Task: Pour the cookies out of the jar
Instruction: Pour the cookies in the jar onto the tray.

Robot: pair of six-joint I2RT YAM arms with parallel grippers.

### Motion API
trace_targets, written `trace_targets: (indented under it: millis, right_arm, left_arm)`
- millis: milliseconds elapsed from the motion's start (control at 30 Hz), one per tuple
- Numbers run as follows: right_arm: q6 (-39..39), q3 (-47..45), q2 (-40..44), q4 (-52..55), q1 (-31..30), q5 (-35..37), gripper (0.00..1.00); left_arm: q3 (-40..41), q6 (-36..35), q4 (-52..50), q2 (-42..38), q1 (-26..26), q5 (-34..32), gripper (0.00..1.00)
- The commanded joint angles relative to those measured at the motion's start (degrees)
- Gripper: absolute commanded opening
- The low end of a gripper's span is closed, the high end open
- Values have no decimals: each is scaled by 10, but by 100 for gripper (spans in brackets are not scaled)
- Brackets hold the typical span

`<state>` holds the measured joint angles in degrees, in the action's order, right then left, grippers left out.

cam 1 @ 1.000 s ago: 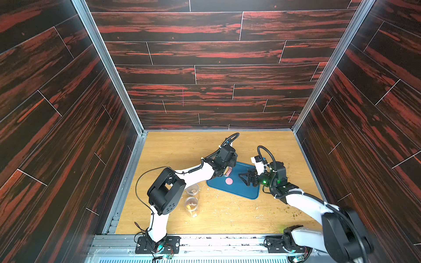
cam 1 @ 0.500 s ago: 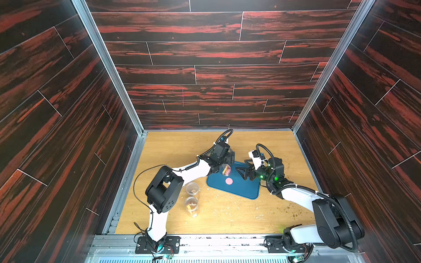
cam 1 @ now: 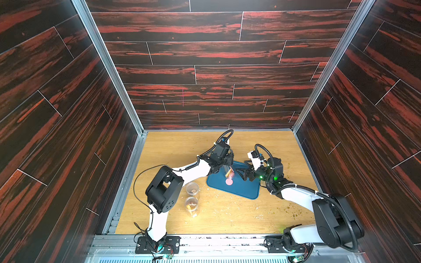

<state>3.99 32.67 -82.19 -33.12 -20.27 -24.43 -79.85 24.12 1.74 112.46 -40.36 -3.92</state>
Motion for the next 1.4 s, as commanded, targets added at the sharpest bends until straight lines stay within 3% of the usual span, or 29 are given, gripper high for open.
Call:
trace_targets:
  millis: [0, 467, 833, 1367]
  right_arm:
    - [1, 19, -32, -9, -12, 17, 92]
    - [-6, 65, -68, -1, -29, 18, 92]
    - [-22, 46, -56, 2, -29, -3, 92]
    - [-93, 116, -156, 9, -63, 38, 92]
  left_arm:
    - [-11, 8, -21, -1, 2, 7, 49]
    - [-26, 0, -31, -36, 3, -19, 48]
    - [-52, -26, -53, -40, -13, -38, 42]
    - [-10, 6, -58, -49, -3, -37, 45]
